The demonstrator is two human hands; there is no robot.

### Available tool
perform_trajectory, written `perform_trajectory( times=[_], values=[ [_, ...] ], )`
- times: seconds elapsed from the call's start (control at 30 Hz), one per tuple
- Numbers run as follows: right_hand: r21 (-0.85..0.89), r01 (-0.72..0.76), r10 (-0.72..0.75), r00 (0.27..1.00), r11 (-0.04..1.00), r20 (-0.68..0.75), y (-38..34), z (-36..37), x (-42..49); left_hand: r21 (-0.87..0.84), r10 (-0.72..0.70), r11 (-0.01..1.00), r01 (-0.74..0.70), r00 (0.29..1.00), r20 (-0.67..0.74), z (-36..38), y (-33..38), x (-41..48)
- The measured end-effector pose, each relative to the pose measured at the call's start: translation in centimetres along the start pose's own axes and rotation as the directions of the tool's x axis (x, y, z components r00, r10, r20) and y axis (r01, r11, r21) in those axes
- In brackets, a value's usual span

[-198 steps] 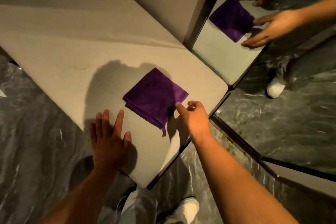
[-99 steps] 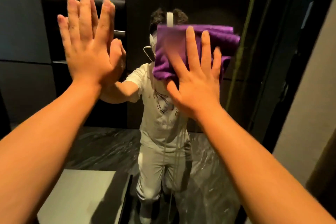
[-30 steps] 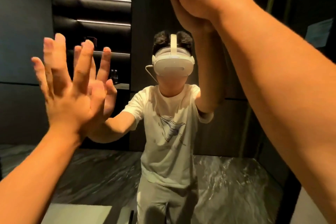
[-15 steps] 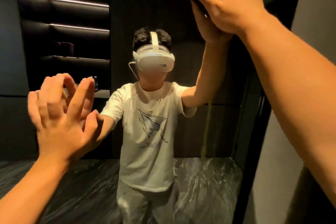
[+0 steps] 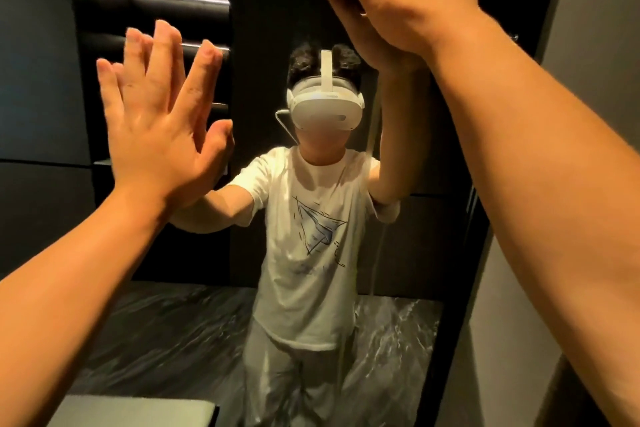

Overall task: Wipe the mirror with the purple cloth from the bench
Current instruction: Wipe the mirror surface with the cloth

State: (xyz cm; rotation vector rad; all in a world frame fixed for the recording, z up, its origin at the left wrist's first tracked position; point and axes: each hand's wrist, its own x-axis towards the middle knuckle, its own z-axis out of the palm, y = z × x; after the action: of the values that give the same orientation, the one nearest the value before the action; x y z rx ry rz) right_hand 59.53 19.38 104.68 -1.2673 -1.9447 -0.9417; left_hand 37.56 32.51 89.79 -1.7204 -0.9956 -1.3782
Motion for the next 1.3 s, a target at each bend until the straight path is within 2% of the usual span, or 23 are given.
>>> perform_trajectory(
  times=[0.03, 0.1, 0.17, 0.23, 0.37, 0.4, 0.5, 0.57, 0.6, 0.7, 0.73, 0.8, 0.87, 0.9, 1.1, 1.3],
  values=[
    [0.038, -0.038, 0.037, 0.999, 0.999, 0.033, -0.5, -0.3, -0.4, -0.004, -0.007, 1.0, 0.007, 1.0, 0.0, 0.0, 0.1, 0.0],
    [0.039, -0.276, 0.278, 0.949, 0.96, -0.15, 0.0, 0.8, -1.4, -0.008, -0.032, 0.999, 0.032, 0.999, 0.005, 0.0, 0.1, -0.5],
    [0.007, -0.372, 0.369, 0.918, 0.928, -0.147, 1.0, 2.1, -2.3, -0.012, -0.044, 0.999, 0.044, 0.999, 0.006, 0.1, 0.3, -1.1],
    [-0.056, -0.383, 0.378, 0.922, 0.922, -0.081, -0.1, 2.1, -3.6, -0.017, -0.065, 0.998, 0.065, 0.998, 0.011, 0.1, 0.6, -1.6],
    [-0.082, -0.377, 0.366, 0.922, 0.922, -0.128, 0.0, 3.9, -6.1, -0.057, -0.092, 0.994, 0.094, 0.995, 0.034, 0.7, 0.5, -1.8],
    [-0.052, -0.371, 0.367, 0.927, 0.927, -0.074, -0.1, 4.3, -6.8, -0.071, -0.096, 0.993, 0.099, 0.995, 0.04, 0.8, 0.4, -2.0],
    [0.221, -0.332, 0.301, 0.94, 0.917, 0.161, -0.9, 4.0, -8.4, -0.05, -0.112, 0.992, 0.115, 0.992, 0.055, 0.4, 0.5, -3.0],
    [0.238, -0.342, 0.293, 0.931, 0.909, 0.219, -0.8, 3.8, -9.6, -0.037, -0.113, 0.993, 0.115, 0.993, 0.042, 0.2, 1.0, -3.7],
    [0.234, -0.374, 0.331, 0.922, 0.898, 0.202, -0.6, 3.8, -9.7, -0.034, -0.109, 0.993, 0.111, 0.993, 0.036, 0.3, 1.0, -3.7],
    [-0.064, -0.35, 0.351, 0.936, 0.935, 0.003, -1.8, 4.1, -8.1, -0.028, -0.096, 0.995, 0.097, 0.995, 0.038, 0.4, 0.8, -3.3],
    [-0.175, -0.351, 0.347, 0.936, 0.92, -0.055, -2.0, 4.7, -7.0, -0.028, -0.086, 0.996, 0.087, 0.996, 0.029, 0.5, 0.6, -3.2],
    [-0.23, -0.447, 0.409, 0.892, 0.865, -0.193, -2.1, 6.2, -5.6, -0.016, -0.067, 0.998, 0.067, 0.998, 0.006, 0.7, 0.3, -3.2],
    [-0.332, -0.461, 0.33, 0.864, 0.823, -0.38, -1.8, 7.3, -5.5, -0.008, -0.051, 0.999, 0.051, 0.998, -0.021, 1.0, 0.1, -3.3],
    [-0.387, -0.441, 0.271, 0.866, 0.81, -0.421, -1.5, 7.5, -5.3, -0.007, -0.055, 0.998, 0.055, 0.998, -0.036, 1.2, 0.0, -3.4],
    [-0.422, -0.395, 0.197, 0.876, 0.816, -0.439, -0.8, 8.4, -6.1, -0.02, -0.097, 0.995, 0.096, 0.993, -0.066, 1.7, 0.7, -5.3],
    [-0.431, -0.371, 0.193, 0.895, 0.823, -0.401, -1.4, 11.3, -12.2, -0.013, -0.137, 0.99, 0.137, 0.99, -0.023, 2.3, 1.9, -8.7]
  ],
)
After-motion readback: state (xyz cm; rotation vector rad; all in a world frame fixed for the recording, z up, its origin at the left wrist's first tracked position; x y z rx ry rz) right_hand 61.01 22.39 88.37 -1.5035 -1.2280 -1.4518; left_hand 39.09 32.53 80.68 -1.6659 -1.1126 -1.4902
